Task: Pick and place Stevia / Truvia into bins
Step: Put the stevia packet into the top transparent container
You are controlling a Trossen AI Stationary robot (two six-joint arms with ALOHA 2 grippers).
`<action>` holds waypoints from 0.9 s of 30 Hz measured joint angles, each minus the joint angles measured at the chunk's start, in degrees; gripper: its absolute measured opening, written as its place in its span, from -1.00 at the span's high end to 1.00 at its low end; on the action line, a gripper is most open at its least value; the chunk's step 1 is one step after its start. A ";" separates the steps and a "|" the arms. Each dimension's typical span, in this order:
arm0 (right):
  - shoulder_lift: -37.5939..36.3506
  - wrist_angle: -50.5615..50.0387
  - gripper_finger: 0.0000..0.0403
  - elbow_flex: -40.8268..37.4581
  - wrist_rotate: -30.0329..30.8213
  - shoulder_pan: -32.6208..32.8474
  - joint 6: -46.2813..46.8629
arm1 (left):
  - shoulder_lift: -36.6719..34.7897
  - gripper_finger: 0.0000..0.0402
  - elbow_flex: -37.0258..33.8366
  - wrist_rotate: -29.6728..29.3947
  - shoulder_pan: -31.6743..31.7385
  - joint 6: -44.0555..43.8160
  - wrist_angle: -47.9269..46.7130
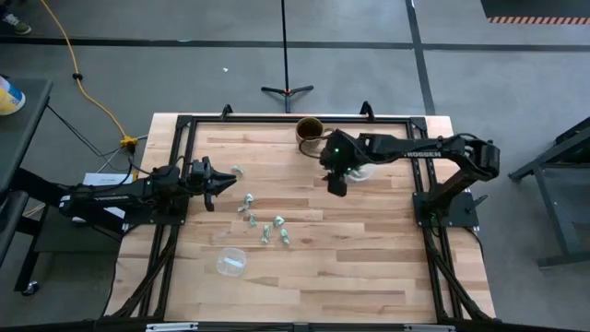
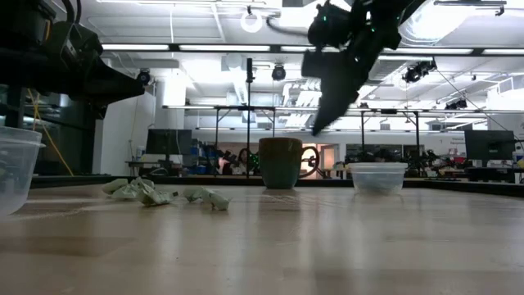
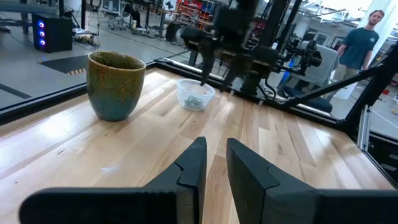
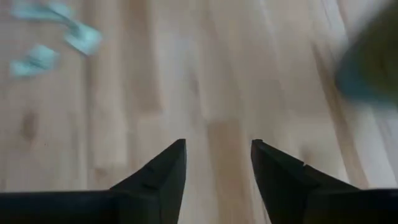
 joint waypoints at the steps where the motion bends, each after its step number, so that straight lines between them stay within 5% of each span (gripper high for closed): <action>1: 0.00 1.80 0.14 0.00 -0.06 0.72 -1.10 | 0.01 0.51 0.00 0.00 0.00 0.00 0.00; 8: 0.02 5.77 0.34 -0.46 0.30 3.83 -3.16 | 0.00 0.51 0.00 0.00 0.00 0.00 0.00; 17: 0.59 43.85 0.57 -15.14 -9.39 9.05 6.55 | -0.01 0.51 0.00 -0.02 0.00 0.00 0.00; 24: 2.24 45.80 0.36 -13.87 4.07 19.91 -3.43 | 0.01 0.51 0.00 -0.02 0.00 0.00 0.24; 27: 5.56 43.70 0.18 -10.48 4.96 20.59 -3.58 | 0.01 0.51 0.00 -0.02 0.00 0.00 0.24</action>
